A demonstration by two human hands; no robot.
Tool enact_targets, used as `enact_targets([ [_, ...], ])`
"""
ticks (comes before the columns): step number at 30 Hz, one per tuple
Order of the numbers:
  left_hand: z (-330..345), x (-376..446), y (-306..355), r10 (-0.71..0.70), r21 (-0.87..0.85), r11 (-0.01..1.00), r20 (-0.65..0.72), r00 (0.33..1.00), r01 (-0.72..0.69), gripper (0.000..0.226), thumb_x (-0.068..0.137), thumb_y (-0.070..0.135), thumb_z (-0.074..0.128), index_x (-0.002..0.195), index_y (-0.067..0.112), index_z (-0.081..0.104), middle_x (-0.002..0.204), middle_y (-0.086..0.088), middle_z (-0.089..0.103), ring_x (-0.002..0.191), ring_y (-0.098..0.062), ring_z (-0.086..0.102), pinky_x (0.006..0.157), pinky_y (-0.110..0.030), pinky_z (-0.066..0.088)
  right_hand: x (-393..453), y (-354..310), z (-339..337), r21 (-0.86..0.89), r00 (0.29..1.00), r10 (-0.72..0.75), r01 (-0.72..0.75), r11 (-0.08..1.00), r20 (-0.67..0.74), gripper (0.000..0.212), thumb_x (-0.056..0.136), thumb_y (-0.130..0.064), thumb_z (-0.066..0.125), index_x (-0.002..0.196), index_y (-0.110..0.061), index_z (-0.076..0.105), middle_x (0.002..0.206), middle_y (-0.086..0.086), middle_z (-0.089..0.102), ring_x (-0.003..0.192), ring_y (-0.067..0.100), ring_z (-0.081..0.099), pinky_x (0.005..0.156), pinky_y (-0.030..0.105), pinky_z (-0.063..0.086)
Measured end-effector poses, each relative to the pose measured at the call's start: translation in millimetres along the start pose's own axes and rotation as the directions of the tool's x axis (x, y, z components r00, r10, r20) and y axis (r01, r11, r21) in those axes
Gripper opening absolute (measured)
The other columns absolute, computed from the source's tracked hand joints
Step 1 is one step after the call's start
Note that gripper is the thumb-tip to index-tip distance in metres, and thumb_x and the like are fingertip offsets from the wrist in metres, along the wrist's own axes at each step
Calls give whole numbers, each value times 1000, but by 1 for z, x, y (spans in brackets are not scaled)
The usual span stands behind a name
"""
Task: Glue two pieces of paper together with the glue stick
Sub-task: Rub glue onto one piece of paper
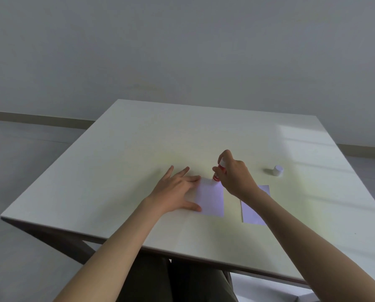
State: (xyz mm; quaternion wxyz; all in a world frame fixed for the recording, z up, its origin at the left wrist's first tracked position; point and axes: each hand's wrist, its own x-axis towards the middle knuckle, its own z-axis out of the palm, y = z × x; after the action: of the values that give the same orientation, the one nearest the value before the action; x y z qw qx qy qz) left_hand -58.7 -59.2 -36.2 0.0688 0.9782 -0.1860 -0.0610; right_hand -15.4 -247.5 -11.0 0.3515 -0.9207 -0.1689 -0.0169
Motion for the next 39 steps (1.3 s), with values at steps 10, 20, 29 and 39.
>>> enact_targets([
  [10,0,-1,-1,18,-3,1000,-2,1000,-18,86,73,67,58,144,25,34,155,16,28,148,-14,9,119,-46,0,-9,5,-29,75,988,96,-88,993,-120,12,92,-12,47,92,-6,37,60,0,63,62,29,56,56,34,43],
  [20,9,0,-7,13,-57,998,2,1000,-13,85,77,67,55,146,26,28,155,15,24,148,-16,-1,119,-43,-5,-14,-28,14,29,1000,16,-16,999,-9,12,92,-13,47,91,-8,37,80,16,70,77,37,59,68,46,49],
  [29,7,3,-7,13,-5,1000,6,1000,-13,86,75,70,54,145,25,31,154,17,25,148,-15,-7,119,-44,-8,-17,-35,21,-121,997,-74,75,990,13,20,94,-15,47,88,-14,28,70,4,48,60,32,42,51,32,28],
  [39,-1,3,-3,37,55,998,21,999,-38,81,74,71,53,141,29,35,150,18,29,148,-17,-3,118,-49,-3,-57,-46,21,-146,992,-100,110,983,75,22,95,-20,47,88,-14,27,75,2,44,62,32,39,54,33,29],
])
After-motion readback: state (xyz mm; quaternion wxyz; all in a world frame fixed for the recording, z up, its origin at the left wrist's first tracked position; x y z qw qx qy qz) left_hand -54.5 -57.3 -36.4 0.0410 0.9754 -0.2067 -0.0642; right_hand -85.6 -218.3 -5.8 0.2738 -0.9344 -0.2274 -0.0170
